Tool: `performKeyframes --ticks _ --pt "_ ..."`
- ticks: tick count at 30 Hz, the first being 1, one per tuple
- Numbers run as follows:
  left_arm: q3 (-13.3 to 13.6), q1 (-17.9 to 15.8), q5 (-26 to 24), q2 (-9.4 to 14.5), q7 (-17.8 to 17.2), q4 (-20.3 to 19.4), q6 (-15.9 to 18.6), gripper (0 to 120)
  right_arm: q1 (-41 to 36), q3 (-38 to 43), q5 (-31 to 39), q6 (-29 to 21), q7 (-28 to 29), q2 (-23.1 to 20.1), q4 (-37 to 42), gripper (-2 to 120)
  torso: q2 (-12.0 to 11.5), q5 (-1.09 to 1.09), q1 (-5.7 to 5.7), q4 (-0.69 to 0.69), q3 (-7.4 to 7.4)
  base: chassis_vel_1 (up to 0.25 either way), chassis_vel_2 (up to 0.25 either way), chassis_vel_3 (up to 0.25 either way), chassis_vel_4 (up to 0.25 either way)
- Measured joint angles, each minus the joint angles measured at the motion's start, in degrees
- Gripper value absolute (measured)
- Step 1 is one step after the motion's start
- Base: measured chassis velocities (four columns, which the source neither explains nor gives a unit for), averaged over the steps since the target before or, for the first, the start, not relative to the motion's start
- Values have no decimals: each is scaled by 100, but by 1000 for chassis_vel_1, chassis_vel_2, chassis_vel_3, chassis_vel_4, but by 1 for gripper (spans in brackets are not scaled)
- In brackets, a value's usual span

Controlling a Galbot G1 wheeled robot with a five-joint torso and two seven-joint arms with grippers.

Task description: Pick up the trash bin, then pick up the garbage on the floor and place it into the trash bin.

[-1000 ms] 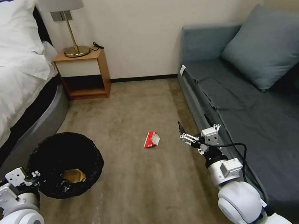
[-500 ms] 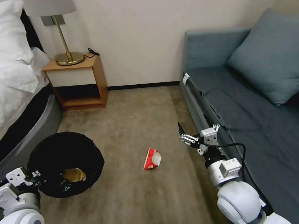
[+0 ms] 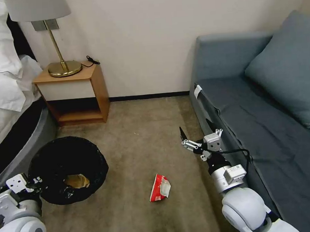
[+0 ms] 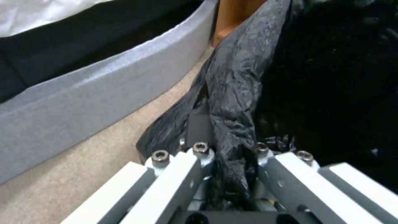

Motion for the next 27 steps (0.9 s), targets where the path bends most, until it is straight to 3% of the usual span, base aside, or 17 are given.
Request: performKeyframes --ticks 1,2,3,7,8,11,14,16,19,27 --pt "0 3 -1 3 0 -1 0 3 80 -99 215 -164 107 -25 1 100 0 1 0 0 -1 0 0 0 0" --pt "-10 11 0 6 -1 -8 0 3 334 -363 897 -636 409 -88 3 100 0 1 0 0 0 0 0 0 0" --pt "-10 11 0 6 -1 -8 0 3 334 -363 897 -636 409 -88 3 100 0 1 0 0 0 0 0 0 0" --pt "-11 29 6 -1 -2 -39 0 3 1314 -1221 3098 -1919 1458 -97 -203 100 0 1 0 2 -1 0 0 0 0" --pt "-11 29 6 -1 -2 -39 0 3 1314 -1221 3098 -1919 1458 -97 -203 100 0 1 0 2 -1 0 0 0 0" --pt "30 49 53 -32 -4 -48 0 3 1964 -1898 4605 -2420 2313 186 -708 100 0 0 0 1 0 0 0 0 0" --pt "39 64 84 -58 -4 -52 0 3 2333 -2291 5183 -2489 2660 538 -1338 100 0 1 0 1 0 0 0 0 0" --pt "39 70 93 -65 -5 -53 0 3 2460 -2413 5306 -2488 2740 694 -1577 100 0 1 0 1 0 0 0 0 0" --pt "30 97 122 -94 -5 -55 -17 3 2852 -2719 5518 -2453 2810 1264 -2562 100 0 0 0 2 0 0 0 0 0" --pt "15 154 176 -151 -4 -69 -61 3 3159 -2954 4999 -2306 2515 1656 -4230 100 0 0 0 0 0 0 0 0 0"
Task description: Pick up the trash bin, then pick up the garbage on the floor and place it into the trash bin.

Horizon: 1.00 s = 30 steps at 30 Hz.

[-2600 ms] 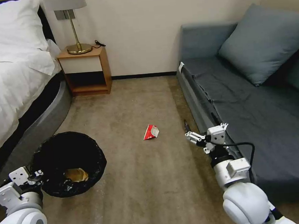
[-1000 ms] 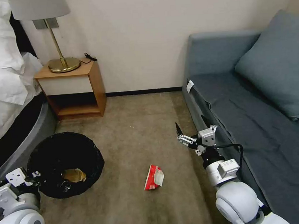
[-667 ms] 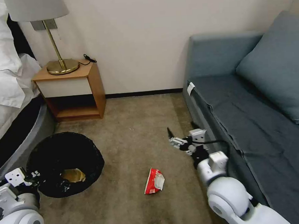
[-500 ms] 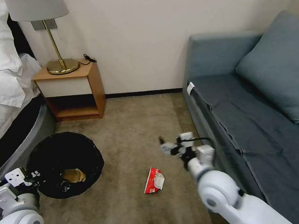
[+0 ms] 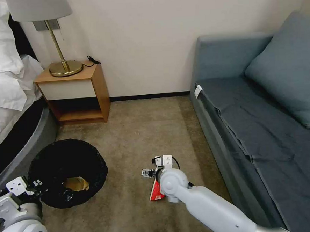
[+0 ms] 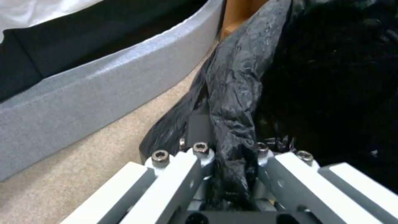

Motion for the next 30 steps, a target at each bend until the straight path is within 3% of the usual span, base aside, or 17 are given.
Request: performKeyframes --ticks 13,24,27,30 --pt "-6 28 30 -7 1 -70 -4 3 -418 21 -471 89 -374 67 -621 100 0 1 0 -1 0 0 0 0 0" --pt "-37 97 49 -23 2 -144 -21 3 -239 -75 -755 292 -744 366 -1540 96 0 1 0 0 0 0 0 0 0" --pt "-69 111 39 -20 1 -159 -30 3 -181 -93 -883 375 -842 438 -1790 88 0 1 0 0 0 0 0 0 0" --pt "-118 132 13 -10 2 -187 -44 3 -119 -133 -1019 448 -987 509 -2073 71 0 1 -1 0 -1 0 0 0 0"
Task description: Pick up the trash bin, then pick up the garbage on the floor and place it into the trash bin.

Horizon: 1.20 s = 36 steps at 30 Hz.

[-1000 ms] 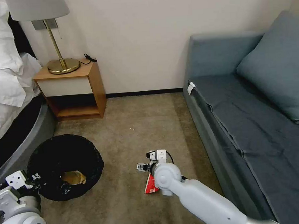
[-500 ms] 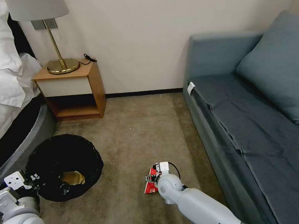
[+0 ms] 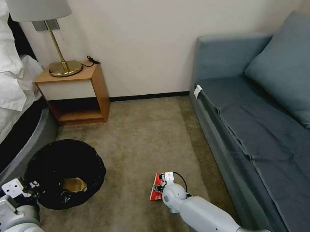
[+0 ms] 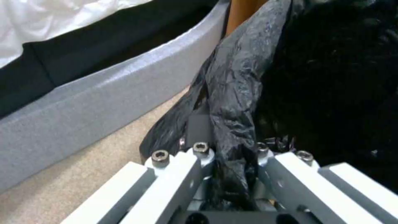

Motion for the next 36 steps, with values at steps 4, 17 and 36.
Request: performKeyframes --ticks 4,17,36 --pt "-22 1 -13 8 0 -1 -3 3 24 -7 -125 69 -86 72 -189 57 0 0 0 0 0 0 0 0 0" --pt "-19 5 -18 7 2 -33 -13 3 8 16 -389 221 -329 102 -404 11 1 0 0 0 -1 0 0 0 0" --pt "84 -76 3 -6 4 13 -4 3 -179 162 -263 74 -167 -398 947 0 0 1 0 0 0 0 0 0 0"
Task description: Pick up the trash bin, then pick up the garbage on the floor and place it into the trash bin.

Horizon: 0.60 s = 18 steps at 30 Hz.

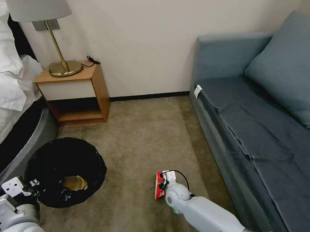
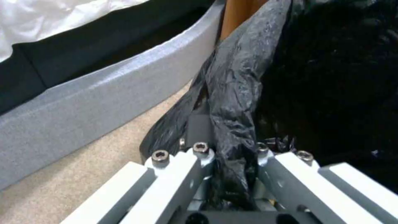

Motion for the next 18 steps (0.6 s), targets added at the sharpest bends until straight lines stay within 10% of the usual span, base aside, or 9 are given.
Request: performKeyframes --ticks 11,18 --pt "84 -34 26 41 -3 96 23 3 377 638 -61 229 -102 -460 1434 0 0 -1 0 -1 0 0 0 0 0" --pt "298 -80 51 86 -11 135 38 3 878 523 1120 413 -86 -611 3634 0 0 -1 0 0 0 0 0 0 0"
